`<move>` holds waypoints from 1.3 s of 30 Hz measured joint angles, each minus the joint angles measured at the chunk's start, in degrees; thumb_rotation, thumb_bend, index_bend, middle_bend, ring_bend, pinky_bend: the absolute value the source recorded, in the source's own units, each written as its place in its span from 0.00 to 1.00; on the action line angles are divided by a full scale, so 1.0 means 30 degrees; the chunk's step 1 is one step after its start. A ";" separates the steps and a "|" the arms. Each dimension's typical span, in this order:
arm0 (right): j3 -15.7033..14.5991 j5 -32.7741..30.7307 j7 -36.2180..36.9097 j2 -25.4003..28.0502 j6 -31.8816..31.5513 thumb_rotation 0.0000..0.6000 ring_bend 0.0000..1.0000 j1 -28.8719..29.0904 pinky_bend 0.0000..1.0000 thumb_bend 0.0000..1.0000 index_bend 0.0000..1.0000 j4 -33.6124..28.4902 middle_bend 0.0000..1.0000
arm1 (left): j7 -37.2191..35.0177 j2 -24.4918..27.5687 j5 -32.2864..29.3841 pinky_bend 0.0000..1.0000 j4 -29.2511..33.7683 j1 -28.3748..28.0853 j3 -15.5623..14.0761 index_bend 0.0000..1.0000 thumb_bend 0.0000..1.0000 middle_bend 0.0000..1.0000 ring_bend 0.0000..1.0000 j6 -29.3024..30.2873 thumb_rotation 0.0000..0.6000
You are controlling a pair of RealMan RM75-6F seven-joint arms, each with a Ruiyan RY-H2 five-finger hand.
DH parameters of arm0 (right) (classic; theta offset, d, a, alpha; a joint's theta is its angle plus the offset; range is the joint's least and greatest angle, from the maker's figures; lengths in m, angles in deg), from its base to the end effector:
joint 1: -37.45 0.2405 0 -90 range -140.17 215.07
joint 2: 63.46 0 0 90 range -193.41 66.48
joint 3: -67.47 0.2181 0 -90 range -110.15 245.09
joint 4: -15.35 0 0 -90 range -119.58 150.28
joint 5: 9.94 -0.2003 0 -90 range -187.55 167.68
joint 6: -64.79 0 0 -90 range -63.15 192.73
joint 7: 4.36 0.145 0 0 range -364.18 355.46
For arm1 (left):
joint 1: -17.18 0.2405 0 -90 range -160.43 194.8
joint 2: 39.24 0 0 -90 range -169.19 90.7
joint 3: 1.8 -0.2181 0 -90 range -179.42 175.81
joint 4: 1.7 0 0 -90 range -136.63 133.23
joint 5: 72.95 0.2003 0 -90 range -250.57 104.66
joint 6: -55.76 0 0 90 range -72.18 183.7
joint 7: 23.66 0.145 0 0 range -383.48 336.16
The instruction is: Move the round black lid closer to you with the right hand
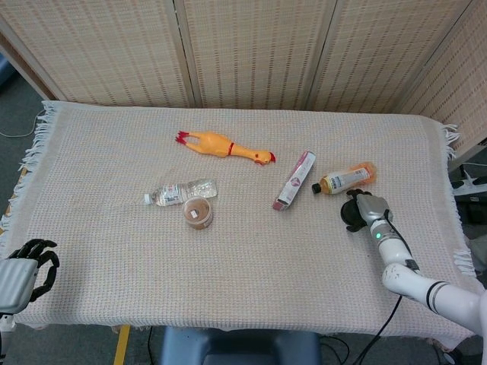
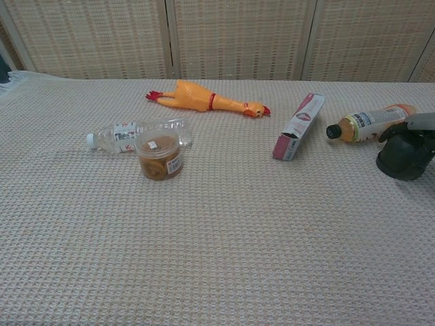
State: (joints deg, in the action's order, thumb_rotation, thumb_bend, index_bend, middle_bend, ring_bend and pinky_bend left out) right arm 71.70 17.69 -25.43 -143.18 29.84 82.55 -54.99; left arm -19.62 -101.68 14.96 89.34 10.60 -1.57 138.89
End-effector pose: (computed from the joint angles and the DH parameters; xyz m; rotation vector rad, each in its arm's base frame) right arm -0.2669 -0.3510 0.0431 1.5285 -1.3535 0.3682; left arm -0.2764 0.1776 0.1495 -1.5091 -0.8299 -0.8020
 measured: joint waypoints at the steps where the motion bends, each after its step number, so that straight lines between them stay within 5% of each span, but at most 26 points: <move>1: -0.0084 0.0013 -0.0003 -0.0028 -0.0057 1.00 0.14 0.0020 0.36 0.15 0.19 0.0008 0.15 | -0.0003 0.0000 0.0006 0.43 0.0000 0.0001 -0.0001 0.59 0.53 0.29 0.21 0.0004 1.00; 6: -0.0284 0.0086 -0.0039 -0.0175 -0.0490 1.00 0.30 0.0047 0.53 0.23 0.35 0.0055 0.28 | -0.0049 0.0011 -0.0027 0.43 0.0004 0.0014 0.0024 0.59 0.53 0.29 0.22 0.0020 1.00; 16: -0.0803 0.0145 -0.0580 -0.0485 -0.1359 1.00 0.44 0.0003 0.69 0.32 0.47 0.0158 0.38 | -0.0078 0.0025 0.0006 0.43 0.0012 0.0041 0.0033 0.59 0.53 0.29 0.22 0.0079 1.00; 24: -0.0808 0.0774 -0.0598 -0.0594 -0.2407 1.00 0.61 -0.0307 0.87 0.56 0.68 -0.0109 0.54 | -0.0079 0.0031 0.0019 0.43 0.0022 0.0040 0.0032 0.59 0.53 0.29 0.22 0.0063 1.00; 30: -0.0312 0.3202 0.0822 -0.0597 -0.3860 1.00 0.65 -0.1038 0.90 0.59 0.73 -0.0787 0.57 | -0.0053 0.0025 0.0048 0.43 0.0034 0.0052 0.0020 0.59 0.53 0.29 0.22 0.0081 1.00; 39: 0.0151 1.0469 0.5622 -0.0110 -0.7270 1.00 0.67 -0.2869 0.92 0.60 0.77 -0.2399 0.60 | 0.0066 -0.0007 0.0047 0.43 0.0027 0.0049 0.0010 0.59 0.53 0.29 0.22 0.0049 1.00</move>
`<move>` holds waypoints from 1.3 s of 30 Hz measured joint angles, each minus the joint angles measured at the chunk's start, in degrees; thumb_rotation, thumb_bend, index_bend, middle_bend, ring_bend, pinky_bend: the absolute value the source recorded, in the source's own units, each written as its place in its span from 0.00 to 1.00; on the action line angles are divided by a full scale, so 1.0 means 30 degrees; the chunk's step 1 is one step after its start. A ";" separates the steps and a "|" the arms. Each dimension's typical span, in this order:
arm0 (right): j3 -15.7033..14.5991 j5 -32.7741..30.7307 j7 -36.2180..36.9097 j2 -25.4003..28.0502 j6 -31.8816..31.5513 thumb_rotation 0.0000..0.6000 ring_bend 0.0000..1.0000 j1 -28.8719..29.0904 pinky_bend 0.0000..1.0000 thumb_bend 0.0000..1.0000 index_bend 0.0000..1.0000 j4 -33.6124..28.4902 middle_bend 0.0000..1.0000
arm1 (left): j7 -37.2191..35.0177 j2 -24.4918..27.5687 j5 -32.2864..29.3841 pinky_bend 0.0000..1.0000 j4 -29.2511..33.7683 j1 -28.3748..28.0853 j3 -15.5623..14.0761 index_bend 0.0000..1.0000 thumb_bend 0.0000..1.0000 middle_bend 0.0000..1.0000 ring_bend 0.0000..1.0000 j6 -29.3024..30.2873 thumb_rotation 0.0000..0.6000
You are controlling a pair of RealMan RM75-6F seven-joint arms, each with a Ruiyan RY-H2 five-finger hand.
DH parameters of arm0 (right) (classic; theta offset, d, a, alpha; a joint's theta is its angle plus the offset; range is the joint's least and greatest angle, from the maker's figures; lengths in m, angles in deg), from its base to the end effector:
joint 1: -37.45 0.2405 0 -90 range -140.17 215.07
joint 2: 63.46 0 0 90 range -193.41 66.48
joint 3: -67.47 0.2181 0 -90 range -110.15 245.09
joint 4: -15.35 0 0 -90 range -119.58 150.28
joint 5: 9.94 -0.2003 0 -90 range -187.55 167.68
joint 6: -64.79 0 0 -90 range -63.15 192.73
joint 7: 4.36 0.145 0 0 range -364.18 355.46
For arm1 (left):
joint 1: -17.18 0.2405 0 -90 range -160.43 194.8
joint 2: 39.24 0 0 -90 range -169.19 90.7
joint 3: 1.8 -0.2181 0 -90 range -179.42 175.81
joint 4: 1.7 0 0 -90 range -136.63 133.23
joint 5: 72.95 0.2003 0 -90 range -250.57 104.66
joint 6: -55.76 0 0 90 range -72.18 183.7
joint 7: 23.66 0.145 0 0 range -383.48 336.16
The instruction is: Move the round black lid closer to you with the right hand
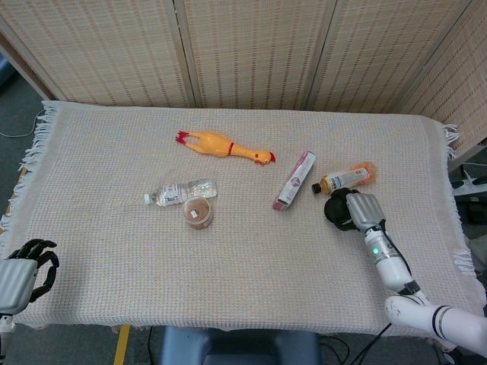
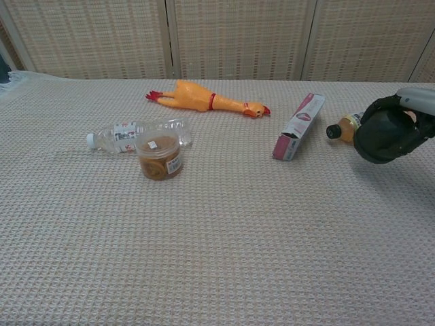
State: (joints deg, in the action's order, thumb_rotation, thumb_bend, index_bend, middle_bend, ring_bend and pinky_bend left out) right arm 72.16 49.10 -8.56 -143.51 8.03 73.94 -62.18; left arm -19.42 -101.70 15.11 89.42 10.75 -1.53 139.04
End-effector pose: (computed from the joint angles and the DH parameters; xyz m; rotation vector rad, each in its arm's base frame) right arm -0.2293 -0.3249 0.0526 1.5820 -1.1175 0.7940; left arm -0.2760 0.1770 0.1495 -1.5089 -0.8267 -0.8024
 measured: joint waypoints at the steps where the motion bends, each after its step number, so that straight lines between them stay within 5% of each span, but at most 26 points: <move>1: 0.0007 0.1001 0.0724 0.0174 -0.0507 1.00 0.67 -0.0284 0.92 0.60 0.77 -0.0323 0.60 | 0.0029 -0.0003 -0.0004 0.43 0.0004 -0.0001 0.0000 0.59 0.53 0.29 0.22 -0.0005 1.00; 5: 0.0014 0.3004 0.2379 0.1037 -0.1735 1.00 0.67 -0.1106 0.92 0.60 0.77 -0.1607 0.60 | 0.0092 -0.0012 -0.0044 0.43 0.0042 0.0002 0.0020 0.59 0.53 0.29 0.22 -0.0005 1.00; 10: 0.0031 0.2637 0.1851 0.1566 -0.1128 1.00 0.67 -0.1416 0.92 0.60 0.77 -0.2026 0.60 | 0.0114 -0.0020 0.0001 0.43 0.0060 0.0003 -0.0007 0.59 0.53 0.29 0.22 -0.0011 1.00; 24: 0.0114 -0.4837 -0.4838 0.2598 0.0970 1.00 0.66 -0.0716 0.92 0.60 0.76 -0.3650 0.60 | 0.0113 -0.0015 -0.0046 0.43 0.0067 -0.0016 0.0000 0.59 0.53 0.29 0.22 -0.0092 1.00; 27: 0.0302 -0.3626 -0.3619 0.2376 0.0419 1.00 0.64 -0.0957 0.90 0.60 0.76 -0.3578 0.59 | 0.0116 -0.0013 -0.0018 0.43 0.0056 -0.0038 -0.0026 0.59 0.53 0.29 0.22 -0.0142 1.00; 35: 0.0634 0.5287 0.5861 0.1214 -0.2579 1.00 0.63 -0.1806 0.90 0.60 0.76 -0.1893 0.60 | -0.0050 0.0041 -0.0044 0.43 0.0084 0.0021 0.0024 0.59 0.53 0.29 0.22 0.0007 1.00; 39: 0.0641 0.6875 0.8397 0.1047 -0.2858 1.00 0.63 -0.1999 0.90 0.60 0.76 -0.1339 0.60 | -0.0039 0.0036 -0.0058 0.43 0.0063 -0.0012 0.0017 0.59 0.53 0.29 0.22 -0.0084 1.00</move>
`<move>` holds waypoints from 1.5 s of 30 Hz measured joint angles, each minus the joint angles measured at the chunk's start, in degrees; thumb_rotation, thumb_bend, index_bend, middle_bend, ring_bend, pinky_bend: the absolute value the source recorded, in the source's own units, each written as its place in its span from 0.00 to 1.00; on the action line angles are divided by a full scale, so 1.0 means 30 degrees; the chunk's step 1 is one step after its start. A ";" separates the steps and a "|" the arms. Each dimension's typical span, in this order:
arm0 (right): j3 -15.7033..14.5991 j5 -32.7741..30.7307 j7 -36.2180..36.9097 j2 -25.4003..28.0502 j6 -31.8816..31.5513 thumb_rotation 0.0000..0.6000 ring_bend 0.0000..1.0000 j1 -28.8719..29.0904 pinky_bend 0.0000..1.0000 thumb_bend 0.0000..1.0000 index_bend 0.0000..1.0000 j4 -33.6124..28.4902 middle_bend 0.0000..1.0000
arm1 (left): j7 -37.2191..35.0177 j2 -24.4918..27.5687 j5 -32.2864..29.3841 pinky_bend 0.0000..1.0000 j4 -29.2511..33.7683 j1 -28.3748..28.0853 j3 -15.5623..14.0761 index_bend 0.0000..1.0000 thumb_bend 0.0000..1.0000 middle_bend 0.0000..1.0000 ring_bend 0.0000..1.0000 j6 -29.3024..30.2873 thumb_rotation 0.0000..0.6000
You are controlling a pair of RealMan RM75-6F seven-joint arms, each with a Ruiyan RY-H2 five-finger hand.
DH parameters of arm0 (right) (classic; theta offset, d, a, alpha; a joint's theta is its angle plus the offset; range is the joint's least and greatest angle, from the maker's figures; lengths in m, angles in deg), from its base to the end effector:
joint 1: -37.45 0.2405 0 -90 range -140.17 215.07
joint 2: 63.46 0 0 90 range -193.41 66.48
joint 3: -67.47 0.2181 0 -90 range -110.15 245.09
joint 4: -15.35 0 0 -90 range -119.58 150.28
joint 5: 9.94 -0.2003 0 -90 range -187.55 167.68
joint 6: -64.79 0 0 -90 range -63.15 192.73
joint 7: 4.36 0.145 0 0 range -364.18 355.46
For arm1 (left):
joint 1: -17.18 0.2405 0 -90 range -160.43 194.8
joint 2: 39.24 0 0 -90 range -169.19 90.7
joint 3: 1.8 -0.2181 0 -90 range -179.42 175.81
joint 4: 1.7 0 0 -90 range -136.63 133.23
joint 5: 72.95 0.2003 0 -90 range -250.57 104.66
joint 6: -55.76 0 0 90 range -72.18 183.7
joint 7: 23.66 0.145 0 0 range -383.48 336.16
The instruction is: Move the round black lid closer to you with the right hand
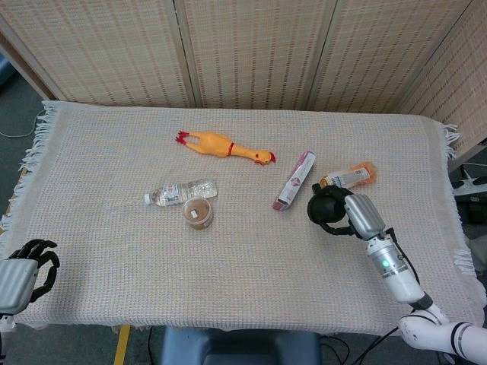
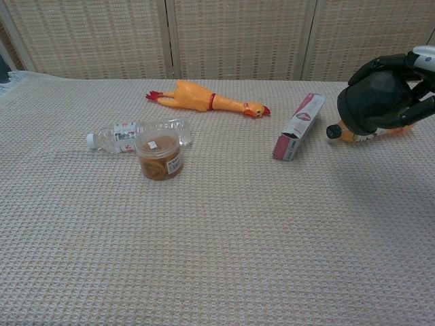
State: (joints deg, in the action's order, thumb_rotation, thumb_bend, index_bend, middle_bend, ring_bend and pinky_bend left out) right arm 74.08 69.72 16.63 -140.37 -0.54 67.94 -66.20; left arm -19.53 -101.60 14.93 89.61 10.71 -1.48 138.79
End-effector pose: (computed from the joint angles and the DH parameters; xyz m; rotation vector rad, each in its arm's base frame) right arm -0.2011 -0.3018 0.0722 1.5648 -1.2410 1.2533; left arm -0.2760 0.1773 0.1495 -1.5077 -0.8329 -0.8017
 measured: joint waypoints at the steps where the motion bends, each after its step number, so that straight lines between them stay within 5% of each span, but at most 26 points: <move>1: -0.0013 -0.0054 0.0131 0.0039 0.0135 1.00 0.64 -0.0028 0.90 0.60 0.76 0.0038 0.60 | 0.0020 0.0000 -0.0019 0.43 0.0001 -0.0006 -0.0002 0.59 0.53 0.29 0.22 -0.0027 1.00; 6: -0.0112 -0.1918 -0.2399 0.0615 0.1582 1.00 0.64 0.0086 0.91 0.60 0.77 -0.0389 0.60 | 0.0115 0.0022 -0.0107 0.43 0.0045 0.0015 0.0031 0.60 0.53 0.29 0.21 -0.0001 1.00; 14: -0.0367 -0.9962 -1.4058 0.1180 0.2295 1.00 0.66 0.1027 0.91 0.61 0.78 -0.1938 0.60 | 0.0178 0.0088 -0.0240 0.43 0.0143 0.0014 0.0053 0.60 0.53 0.29 0.22 -0.0087 1.00; 19: -0.0262 -1.3477 -1.8271 0.1143 0.2183 1.00 0.66 0.1243 0.91 0.61 0.78 -0.2500 0.59 | 0.0118 0.0097 -0.0221 0.43 0.0141 0.0010 0.0041 0.59 0.53 0.29 0.22 -0.0102 1.00; 24: -0.0044 -1.2469 -1.7194 0.1503 0.3202 1.00 0.66 0.1159 0.92 0.61 0.78 -0.3101 0.59 | 0.0159 0.0083 -0.0168 0.43 0.0139 -0.0011 0.0003 0.60 0.53 0.29 0.22 -0.0154 1.00; 34: 0.0096 -0.5948 -0.7527 0.2448 0.6144 1.00 0.66 0.0576 0.92 0.61 0.78 -0.3757 0.60 | 0.0223 0.0051 -0.0136 0.43 0.0134 -0.0002 -0.0011 0.60 0.53 0.29 0.22 -0.0129 1.00; 45: -0.0422 -0.6184 -0.8840 0.1391 0.6420 1.00 0.66 0.0719 0.92 0.61 0.78 -0.2157 0.59 | 0.0101 0.0094 -0.0140 0.43 0.0136 0.0014 0.0003 0.59 0.53 0.29 0.22 -0.0093 1.00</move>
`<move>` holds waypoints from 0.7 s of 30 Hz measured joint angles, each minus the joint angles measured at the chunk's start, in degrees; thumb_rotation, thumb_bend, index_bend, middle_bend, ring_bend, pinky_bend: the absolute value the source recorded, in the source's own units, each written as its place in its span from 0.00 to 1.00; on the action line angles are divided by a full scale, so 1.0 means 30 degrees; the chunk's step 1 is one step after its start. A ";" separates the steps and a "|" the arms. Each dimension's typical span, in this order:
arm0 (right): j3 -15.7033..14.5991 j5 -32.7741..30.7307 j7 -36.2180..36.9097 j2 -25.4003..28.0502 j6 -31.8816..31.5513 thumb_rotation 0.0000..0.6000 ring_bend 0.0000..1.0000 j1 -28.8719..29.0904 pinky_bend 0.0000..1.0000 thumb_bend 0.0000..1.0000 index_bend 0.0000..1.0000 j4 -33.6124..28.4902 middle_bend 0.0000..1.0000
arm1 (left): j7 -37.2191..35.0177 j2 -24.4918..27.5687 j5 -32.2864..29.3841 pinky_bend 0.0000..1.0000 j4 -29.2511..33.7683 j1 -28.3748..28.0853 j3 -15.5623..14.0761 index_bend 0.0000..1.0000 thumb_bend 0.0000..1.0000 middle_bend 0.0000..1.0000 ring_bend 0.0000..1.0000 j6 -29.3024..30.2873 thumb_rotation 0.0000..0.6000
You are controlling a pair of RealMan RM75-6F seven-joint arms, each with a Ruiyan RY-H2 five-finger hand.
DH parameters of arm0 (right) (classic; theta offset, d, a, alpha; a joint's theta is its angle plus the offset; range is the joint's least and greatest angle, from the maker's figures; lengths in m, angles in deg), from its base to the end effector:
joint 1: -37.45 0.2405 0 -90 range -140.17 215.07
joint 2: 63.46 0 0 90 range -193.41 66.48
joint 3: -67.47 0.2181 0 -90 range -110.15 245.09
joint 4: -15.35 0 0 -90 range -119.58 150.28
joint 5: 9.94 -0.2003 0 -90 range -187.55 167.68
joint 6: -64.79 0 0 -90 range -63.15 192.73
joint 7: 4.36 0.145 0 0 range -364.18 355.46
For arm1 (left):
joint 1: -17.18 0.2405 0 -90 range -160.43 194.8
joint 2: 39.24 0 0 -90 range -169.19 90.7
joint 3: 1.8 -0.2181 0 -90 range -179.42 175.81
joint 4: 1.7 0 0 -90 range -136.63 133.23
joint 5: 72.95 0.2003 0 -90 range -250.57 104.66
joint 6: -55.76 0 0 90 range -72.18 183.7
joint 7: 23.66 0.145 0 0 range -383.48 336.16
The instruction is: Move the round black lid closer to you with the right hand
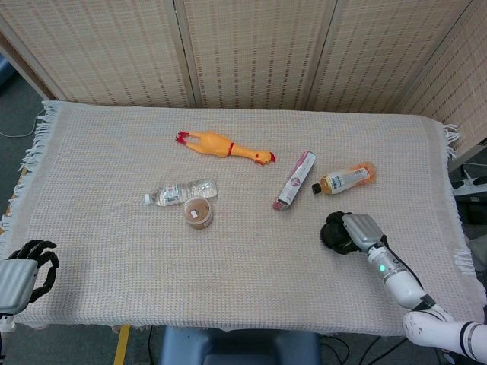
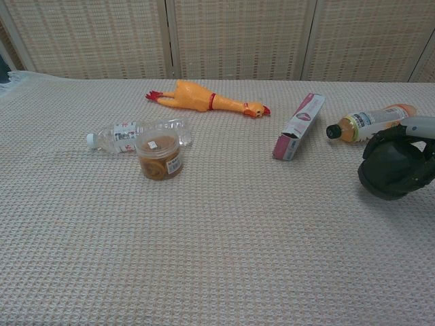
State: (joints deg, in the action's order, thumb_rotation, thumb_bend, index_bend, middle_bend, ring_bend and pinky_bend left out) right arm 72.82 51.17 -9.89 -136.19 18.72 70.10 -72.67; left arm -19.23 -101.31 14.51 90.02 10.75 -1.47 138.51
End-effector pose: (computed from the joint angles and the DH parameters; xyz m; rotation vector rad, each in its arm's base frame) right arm -0.2324 -0.2901 0.0472 1.7172 -1.2820 0.6618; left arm -0.2765 0.1770 0.1501 -1.5049 -0.8374 -0.7924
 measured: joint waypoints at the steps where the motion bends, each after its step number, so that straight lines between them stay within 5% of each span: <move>1: -0.0033 -0.0164 -0.0318 -0.0225 -0.0174 1.00 0.66 0.0015 0.92 0.61 0.77 0.0210 0.59 | 0.0002 0.0002 -0.0003 0.43 0.0007 -0.0001 -0.0002 0.59 0.53 0.29 0.22 -0.0010 1.00; 8: -0.0280 -0.0983 -0.1311 -0.0653 -0.0116 1.00 0.58 0.0198 0.88 0.61 0.72 0.0645 0.58 | 0.0010 0.0006 0.0000 0.43 0.0013 0.0001 0.0001 0.59 0.53 0.29 0.22 0.0004 1.00; 11: -0.0369 -0.1208 -0.1588 -0.0653 -0.0016 1.00 0.50 0.0268 0.84 0.61 0.68 0.0690 0.50 | -0.0012 0.0015 -0.0004 0.43 0.0018 0.0005 0.0003 0.60 0.53 0.29 0.22 0.0007 1.00; 21: -0.0661 -0.2191 -0.2352 -0.0356 0.0652 1.00 0.13 0.0572 0.51 0.55 0.50 0.0559 0.22 | -0.0010 0.0019 -0.0002 0.43 0.0027 0.0008 0.0004 0.59 0.53 0.29 0.22 0.0011 1.00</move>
State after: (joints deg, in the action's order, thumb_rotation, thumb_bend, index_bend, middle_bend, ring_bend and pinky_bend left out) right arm 70.83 44.60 -16.95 -137.26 20.68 71.82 -70.99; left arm -19.26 -101.26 14.51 90.10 10.78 -1.46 138.55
